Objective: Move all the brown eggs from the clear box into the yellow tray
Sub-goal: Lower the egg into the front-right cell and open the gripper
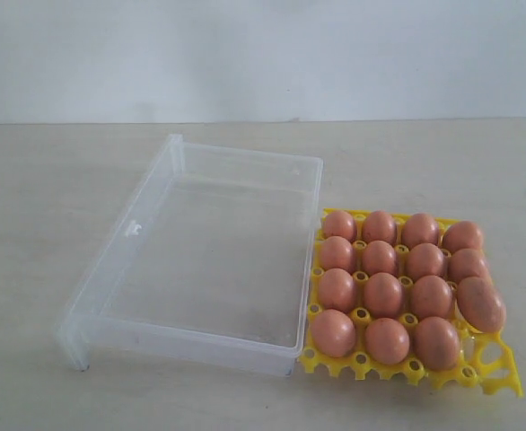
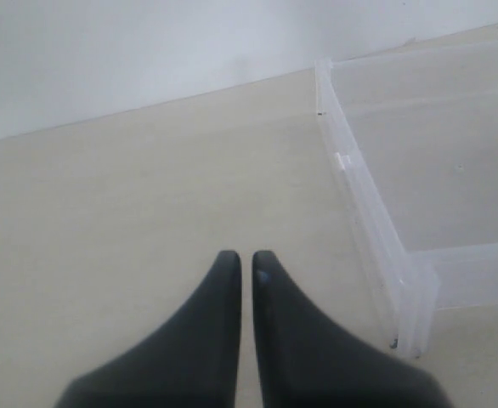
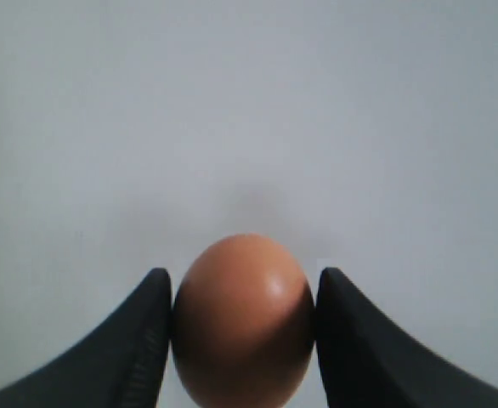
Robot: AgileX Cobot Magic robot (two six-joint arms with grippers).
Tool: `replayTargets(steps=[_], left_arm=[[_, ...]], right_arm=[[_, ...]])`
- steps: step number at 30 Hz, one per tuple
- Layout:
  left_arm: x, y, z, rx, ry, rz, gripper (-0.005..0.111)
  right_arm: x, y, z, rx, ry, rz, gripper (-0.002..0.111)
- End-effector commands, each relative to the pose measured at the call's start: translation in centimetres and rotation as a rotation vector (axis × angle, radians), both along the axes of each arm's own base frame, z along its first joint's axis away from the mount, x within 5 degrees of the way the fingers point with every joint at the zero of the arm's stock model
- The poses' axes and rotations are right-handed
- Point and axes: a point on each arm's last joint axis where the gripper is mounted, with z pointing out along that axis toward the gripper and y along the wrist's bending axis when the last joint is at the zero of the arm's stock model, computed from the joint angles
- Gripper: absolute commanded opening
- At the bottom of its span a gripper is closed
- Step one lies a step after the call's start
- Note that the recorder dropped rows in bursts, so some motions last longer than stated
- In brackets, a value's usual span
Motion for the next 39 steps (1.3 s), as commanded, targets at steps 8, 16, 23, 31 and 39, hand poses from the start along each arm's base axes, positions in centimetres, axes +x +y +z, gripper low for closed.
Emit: replayTargets(steps=[8, 16, 23, 31, 39], left_arm=[[0.0, 0.0, -0.1, -0.011, -0.002, 0.007, 0.004], [0.0, 0.0, -0.1, -0.011, -0.002, 0.007, 0.004], [0.0, 0.0, -0.1, -0.011, -0.002, 0.007, 0.004], [0.0, 0.0, -0.1, -0.011, -0.002, 0.007, 0.004], [0.0, 0.0, -0.1, -0.011, -0.002, 0.007, 0.004]], right_arm=[[-9.7, 4.0, -12.9, -0.132, 0.478, -0.112, 0.000], [-11.5, 3.8, -15.8, -0.284, 0.707, -0.098, 0.000], [-12.2, 4.8, -16.3, -0.323, 0.751, 0.035, 0.000], [-12.5, 4.4, -16.9, -0.337, 0.822, 0.009, 0.000], [-12.5, 4.4, -16.9, -0.336, 0.820, 0.009, 0.010]])
